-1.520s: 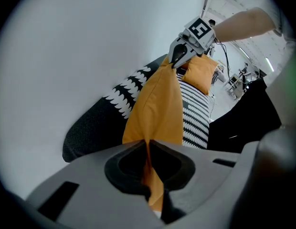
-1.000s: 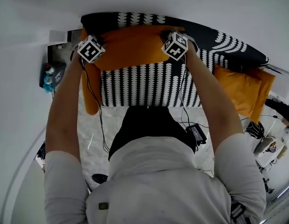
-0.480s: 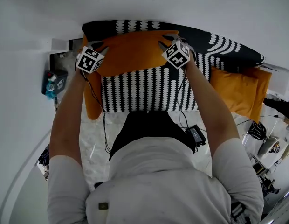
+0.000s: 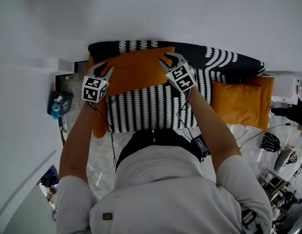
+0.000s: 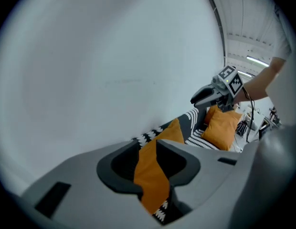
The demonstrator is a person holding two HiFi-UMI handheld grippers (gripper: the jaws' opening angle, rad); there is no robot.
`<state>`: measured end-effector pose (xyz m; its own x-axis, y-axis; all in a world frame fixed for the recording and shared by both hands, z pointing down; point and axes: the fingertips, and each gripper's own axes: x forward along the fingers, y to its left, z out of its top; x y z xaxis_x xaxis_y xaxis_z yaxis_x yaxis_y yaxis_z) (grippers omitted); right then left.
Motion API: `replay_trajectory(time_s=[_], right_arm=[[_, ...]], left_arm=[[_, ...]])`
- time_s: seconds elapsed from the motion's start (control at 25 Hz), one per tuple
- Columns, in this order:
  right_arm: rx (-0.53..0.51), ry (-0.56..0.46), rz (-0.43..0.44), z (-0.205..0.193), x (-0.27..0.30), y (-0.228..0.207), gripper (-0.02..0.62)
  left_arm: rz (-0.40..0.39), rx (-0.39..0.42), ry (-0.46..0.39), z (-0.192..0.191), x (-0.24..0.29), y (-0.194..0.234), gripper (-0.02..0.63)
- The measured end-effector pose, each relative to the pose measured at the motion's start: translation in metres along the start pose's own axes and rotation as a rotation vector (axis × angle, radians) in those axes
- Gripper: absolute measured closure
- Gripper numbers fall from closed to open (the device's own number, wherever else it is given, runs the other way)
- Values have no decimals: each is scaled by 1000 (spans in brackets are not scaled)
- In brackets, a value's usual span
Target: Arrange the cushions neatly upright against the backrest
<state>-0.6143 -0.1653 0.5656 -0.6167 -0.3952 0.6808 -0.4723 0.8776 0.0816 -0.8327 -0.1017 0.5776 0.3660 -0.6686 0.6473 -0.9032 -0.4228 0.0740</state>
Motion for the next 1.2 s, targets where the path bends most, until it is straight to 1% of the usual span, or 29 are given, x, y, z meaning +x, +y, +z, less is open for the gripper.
replay_trajectory(time_s=[0.08,0.24,0.44,0.6,0.72,0.8,1.0,1.2], right_arm=[[18,-45,-11,18,-18,5,471],[31,-137,-38,50,-54,12,483],[68,-260,-73,86,-102,24,523],[82,-352,-108,107,-138,30,549],[97,-405,-113,122,-159,37,557],[88,-439,-110,133,-172,43,561],[48,-497,-93,152,-197,65,565],[51,-531,-96,162,-207,74,568]], left_arm=[[16,-24,-52,15,-17,-9,486],[50,-23,-138,49,-50,-28,495],[100,-60,-252,86,-97,-47,521],[108,-47,-336,116,-130,-73,542],[129,-49,-397,136,-155,-78,556],[150,-49,-435,149,-172,-79,568],[193,-56,-504,167,-204,-81,595],[191,-60,-521,167,-213,-84,597]])
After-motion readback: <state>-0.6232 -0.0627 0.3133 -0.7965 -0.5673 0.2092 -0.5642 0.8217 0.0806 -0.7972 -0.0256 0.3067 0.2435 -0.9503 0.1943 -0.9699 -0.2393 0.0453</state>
